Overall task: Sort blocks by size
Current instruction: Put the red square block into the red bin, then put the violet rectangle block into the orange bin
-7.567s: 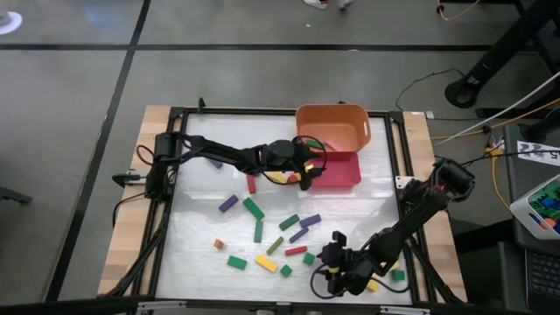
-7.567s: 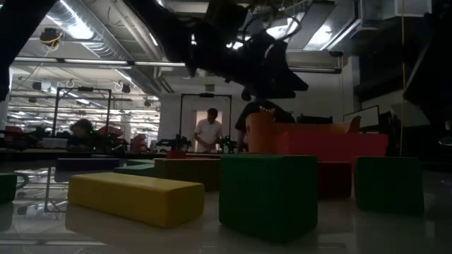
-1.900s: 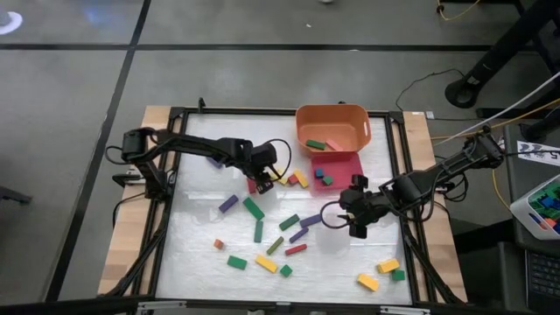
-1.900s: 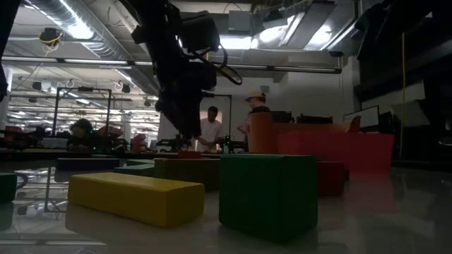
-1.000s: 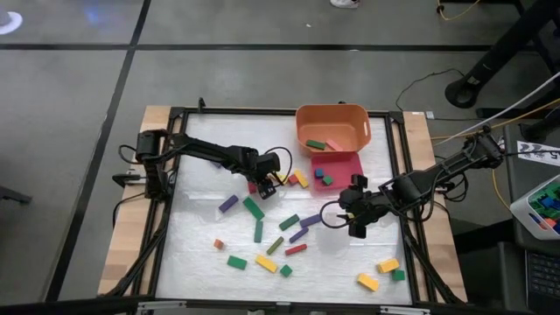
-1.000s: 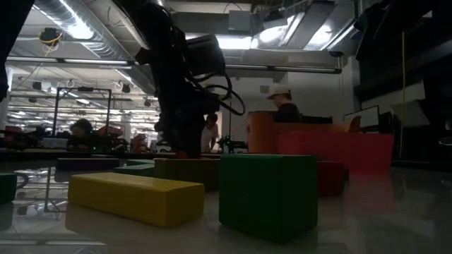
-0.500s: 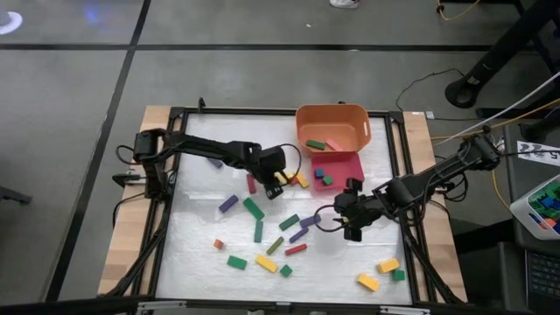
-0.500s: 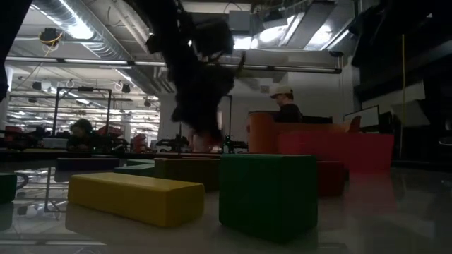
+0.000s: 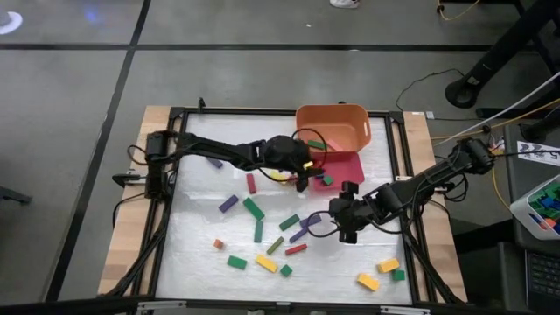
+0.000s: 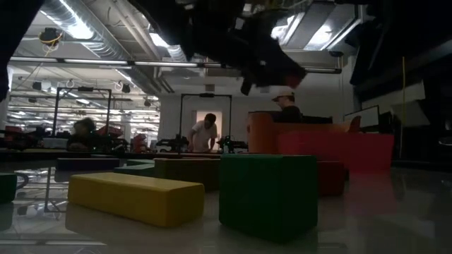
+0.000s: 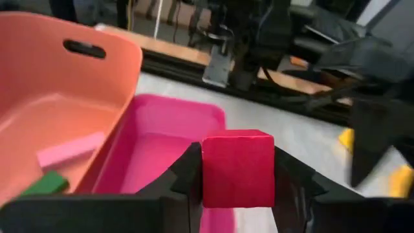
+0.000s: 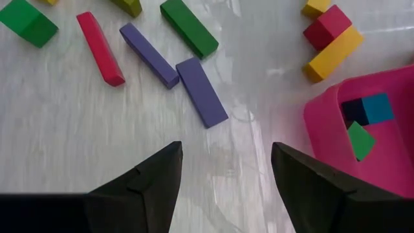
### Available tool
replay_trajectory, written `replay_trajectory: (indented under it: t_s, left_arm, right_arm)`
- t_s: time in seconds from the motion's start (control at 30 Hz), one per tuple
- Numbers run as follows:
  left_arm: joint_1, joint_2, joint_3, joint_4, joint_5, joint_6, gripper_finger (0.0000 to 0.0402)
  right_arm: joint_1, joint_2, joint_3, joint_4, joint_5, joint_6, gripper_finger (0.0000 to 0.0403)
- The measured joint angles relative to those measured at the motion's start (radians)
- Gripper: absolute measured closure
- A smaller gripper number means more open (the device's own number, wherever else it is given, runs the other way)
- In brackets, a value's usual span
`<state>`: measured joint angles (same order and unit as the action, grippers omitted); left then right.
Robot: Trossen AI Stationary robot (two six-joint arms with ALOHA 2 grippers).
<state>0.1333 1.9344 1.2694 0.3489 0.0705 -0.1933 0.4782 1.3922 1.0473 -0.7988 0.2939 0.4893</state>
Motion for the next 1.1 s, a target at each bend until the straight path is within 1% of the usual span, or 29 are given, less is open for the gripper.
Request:
replay_trajectory:
  t_s: [0.17, 0.27, 0.4, 0.57, 0.7, 0.8, 1.0, 1.1]
  left_arm:
    - [0.0, 0.089, -0.001, 0.103, -0.037, 0.093, 0.0254]
    - [0.0, 0.124, 0.002, 0.113, -0.075, 0.141, 0.0237]
    - [0.0, 0.153, 0.002, 0.1, -0.14, 0.144, 0.0221]
    - [0.001, 0.151, 0.002, 0.104, -0.153, 0.146, 0.0203]
    - [0.0, 0.1, 0.002, 0.076, -0.153, 0.179, 0.02]
    - [0.0, 0.033, 0.005, -0.005, -0.153, 0.18, 0.0203]
    - [-0.001, -0.133, 0.004, -0.327, -0.153, 0.166, 0.0211]
    - [-0.003, -0.21, 0.005, -0.504, -0.153, 0.136, 0.0216]
  right_arm:
    - [0.0, 0.0, 0.0, 0.001, 0.0, 0.001, 0.0166]
    - [0.0, 0.0, 0.0, 0.002, 0.0, 0.0, 0.0166]
    - [0.0, 0.0, 0.0, 0.005, 0.0, 0.0, 0.0166]
    - [0.0, 0.0, 0.0, 0.022, 0.002, -0.029, 0.0166]
    - [0.0, 0.015, 0.0, 0.098, 0.004, -0.113, 0.0166]
    - [0.0, 0.046, 0.0, 0.161, 0.009, -0.203, 0.0166]
    - [-0.001, 0.157, 0.0, 0.243, 0.013, -0.341, 0.0166]
    - [-0.001, 0.222, 0.0, 0.281, 0.019, -0.381, 0.0166]
